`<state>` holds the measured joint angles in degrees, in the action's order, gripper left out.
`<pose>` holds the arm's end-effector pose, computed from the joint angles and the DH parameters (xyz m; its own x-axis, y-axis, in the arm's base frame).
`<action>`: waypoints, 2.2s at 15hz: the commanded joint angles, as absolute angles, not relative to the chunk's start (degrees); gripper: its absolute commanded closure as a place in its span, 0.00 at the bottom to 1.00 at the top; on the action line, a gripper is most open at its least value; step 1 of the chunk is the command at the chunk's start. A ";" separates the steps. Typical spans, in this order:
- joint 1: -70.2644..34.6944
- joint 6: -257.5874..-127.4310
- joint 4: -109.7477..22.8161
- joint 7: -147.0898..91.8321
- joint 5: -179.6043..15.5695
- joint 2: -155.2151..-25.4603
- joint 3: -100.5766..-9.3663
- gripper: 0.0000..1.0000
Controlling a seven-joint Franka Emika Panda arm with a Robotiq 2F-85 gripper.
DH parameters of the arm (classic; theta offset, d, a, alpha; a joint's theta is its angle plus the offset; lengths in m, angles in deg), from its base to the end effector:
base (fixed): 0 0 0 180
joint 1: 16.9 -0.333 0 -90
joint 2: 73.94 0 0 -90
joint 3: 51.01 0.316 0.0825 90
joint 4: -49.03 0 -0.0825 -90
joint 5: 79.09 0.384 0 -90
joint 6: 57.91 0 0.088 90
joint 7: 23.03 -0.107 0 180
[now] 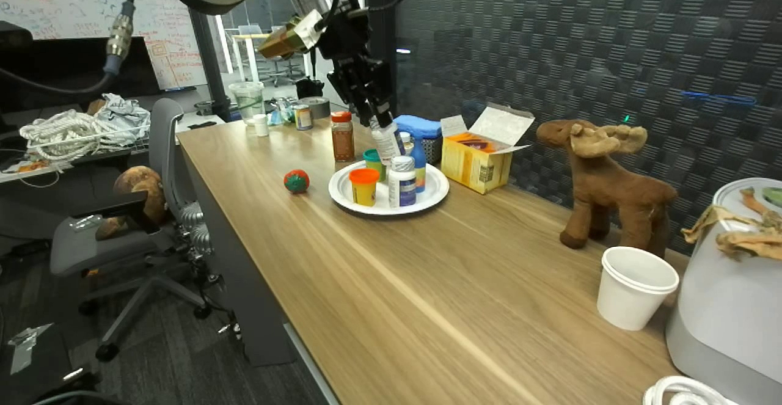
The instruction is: Put the bottles and red plushy on the plate
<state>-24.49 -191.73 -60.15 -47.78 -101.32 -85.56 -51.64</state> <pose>0.6231 0.0702 0.4168 0.9531 -0.0335 0.3008 -0.1040 -0.9696 0.2214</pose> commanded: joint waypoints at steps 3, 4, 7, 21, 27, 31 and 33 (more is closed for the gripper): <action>-23.14 -195.84 -61.37 -47.29 -98.52 -86.30 -51.79 0.81; -22.96 -196.37 -61.43 -47.15 -97.90 -86.59 -51.83 0.81; -22.52 -197.51 -61.58 -45.79 -95.00 -87.26 -51.62 0.81; -23.89 -197.20 -61.32 -44.92 -94.63 -86.66 -51.75 0.00; -26.15 -193.45 -54.58 -39.90 -92.26 -87.43 -47.84 0.00; -25.28 -190.99 -48.10 -25.86 -83.88 -91.62 -43.27 0.00; -24.54 -189.42 -45.31 -18.82 -79.11 -93.97 -41.71 0.00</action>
<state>-26.05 -192.24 -51.41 -28.45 -85.03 -89.81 -44.02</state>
